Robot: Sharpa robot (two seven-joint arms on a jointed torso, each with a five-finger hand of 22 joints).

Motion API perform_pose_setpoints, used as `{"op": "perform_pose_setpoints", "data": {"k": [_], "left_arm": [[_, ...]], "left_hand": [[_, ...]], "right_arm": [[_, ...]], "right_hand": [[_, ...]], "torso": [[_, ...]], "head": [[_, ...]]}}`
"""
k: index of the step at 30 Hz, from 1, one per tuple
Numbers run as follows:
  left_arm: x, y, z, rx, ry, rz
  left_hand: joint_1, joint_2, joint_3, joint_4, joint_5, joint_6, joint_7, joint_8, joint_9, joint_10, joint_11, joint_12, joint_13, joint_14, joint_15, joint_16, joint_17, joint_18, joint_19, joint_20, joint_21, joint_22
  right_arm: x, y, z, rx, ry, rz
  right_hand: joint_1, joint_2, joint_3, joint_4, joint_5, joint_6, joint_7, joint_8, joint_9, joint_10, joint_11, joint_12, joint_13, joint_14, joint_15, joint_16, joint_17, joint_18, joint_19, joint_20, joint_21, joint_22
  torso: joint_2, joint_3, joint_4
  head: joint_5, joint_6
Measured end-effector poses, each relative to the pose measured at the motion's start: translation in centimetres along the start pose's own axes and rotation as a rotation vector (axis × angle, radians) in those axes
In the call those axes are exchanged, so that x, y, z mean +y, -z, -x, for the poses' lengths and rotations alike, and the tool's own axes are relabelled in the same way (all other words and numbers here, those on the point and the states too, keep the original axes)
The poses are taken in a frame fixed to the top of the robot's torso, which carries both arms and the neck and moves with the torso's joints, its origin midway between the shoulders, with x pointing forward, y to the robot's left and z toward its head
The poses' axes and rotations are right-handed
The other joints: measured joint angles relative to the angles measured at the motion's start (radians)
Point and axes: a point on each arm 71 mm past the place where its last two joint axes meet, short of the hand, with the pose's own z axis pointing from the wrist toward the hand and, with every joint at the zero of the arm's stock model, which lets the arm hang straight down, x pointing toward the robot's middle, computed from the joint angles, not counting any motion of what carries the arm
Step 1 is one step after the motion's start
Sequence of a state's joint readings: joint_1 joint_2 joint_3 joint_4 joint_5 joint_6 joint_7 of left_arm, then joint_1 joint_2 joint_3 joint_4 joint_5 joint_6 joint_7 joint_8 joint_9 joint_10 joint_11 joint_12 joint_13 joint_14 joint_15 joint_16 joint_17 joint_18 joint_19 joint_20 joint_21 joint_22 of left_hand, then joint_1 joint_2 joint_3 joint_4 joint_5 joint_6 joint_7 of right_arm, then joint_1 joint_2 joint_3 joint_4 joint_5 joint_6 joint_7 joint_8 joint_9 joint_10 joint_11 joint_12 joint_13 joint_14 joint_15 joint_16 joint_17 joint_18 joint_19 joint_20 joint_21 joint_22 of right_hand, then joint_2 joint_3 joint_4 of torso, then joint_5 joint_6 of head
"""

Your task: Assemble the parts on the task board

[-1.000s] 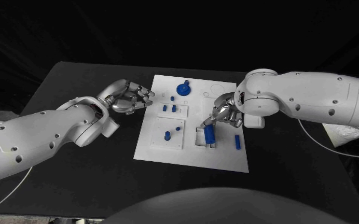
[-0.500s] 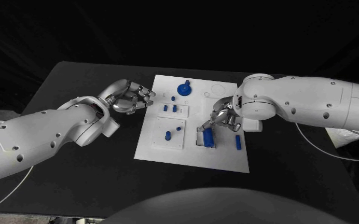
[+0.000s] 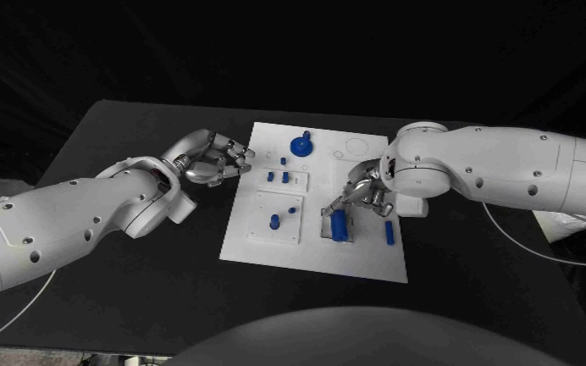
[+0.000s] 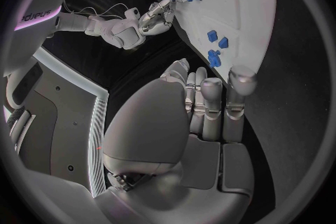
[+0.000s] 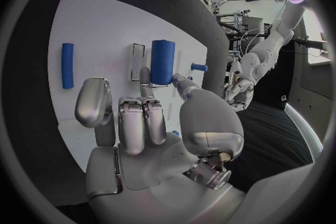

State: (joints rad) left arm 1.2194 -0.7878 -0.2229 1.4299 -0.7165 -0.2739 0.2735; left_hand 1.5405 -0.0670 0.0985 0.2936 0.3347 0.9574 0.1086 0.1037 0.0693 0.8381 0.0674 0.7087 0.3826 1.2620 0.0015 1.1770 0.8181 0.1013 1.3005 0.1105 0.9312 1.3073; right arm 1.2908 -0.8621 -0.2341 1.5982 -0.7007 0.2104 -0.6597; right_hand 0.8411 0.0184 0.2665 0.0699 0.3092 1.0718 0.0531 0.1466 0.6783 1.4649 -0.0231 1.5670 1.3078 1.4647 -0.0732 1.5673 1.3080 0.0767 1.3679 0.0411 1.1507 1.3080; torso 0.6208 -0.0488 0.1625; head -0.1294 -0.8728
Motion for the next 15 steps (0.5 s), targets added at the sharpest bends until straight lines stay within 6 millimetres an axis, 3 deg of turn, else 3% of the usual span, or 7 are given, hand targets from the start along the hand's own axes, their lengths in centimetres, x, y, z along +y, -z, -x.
{"op": "perform_pose_setpoints", "data": {"k": [4, 15], "left_arm": [[0.0, -0.02, -0.02, 0.001, 0.0, 0.001], [0.03, -0.05, -0.09, 0.006, 0.001, 0.004]], "left_hand": [[0.0, 0.0, 0.0, 0.0, 0.0, 0.0, 0.0, 0.0, 0.0, 0.0, 0.0, 0.0, 0.0, 0.0, 0.0, 0.0, 0.0, 0.0, 0.0, 0.0, 0.0, 0.0], [0.0, 0.0, 0.0, 0.0, 0.0, 0.0, 0.0, 0.0, 0.0, 0.0, 0.0, 0.0, 0.0, 0.0, 0.0, 0.0, 0.0, 0.0, 0.0, 0.0, 0.0, 0.0]], "right_arm": [[-0.02, -0.02, -0.02, 0.001, -0.003, 0.001], [-0.13, -0.07, -0.01, 0.0, -0.01, -0.001]], "right_hand": [[-0.011, 0.003, -0.01, 0.015, -0.014, 0.0, 0.0, -0.005, -0.004, 0.0, 0.0, 0.0, 0.0, 0.0, 0.0, 0.0, 0.0, 0.0, -0.004, 0.004, -0.003, 0.0], [-0.041, 0.0, -0.042, 0.049, -0.134, 0.002, 0.002, -0.02, -0.013, 0.003, 0.003, 0.0, 0.0, 0.0, 0.0, 0.0, 0.0, 0.0, -0.004, 0.004, -0.012, 0.0]], "torso": [[0.0, 0.0005, 0.0], [0.001, 0.0001, -0.0001]], "head": [[0.002, 0.0], [0.005, 0.0]]}}
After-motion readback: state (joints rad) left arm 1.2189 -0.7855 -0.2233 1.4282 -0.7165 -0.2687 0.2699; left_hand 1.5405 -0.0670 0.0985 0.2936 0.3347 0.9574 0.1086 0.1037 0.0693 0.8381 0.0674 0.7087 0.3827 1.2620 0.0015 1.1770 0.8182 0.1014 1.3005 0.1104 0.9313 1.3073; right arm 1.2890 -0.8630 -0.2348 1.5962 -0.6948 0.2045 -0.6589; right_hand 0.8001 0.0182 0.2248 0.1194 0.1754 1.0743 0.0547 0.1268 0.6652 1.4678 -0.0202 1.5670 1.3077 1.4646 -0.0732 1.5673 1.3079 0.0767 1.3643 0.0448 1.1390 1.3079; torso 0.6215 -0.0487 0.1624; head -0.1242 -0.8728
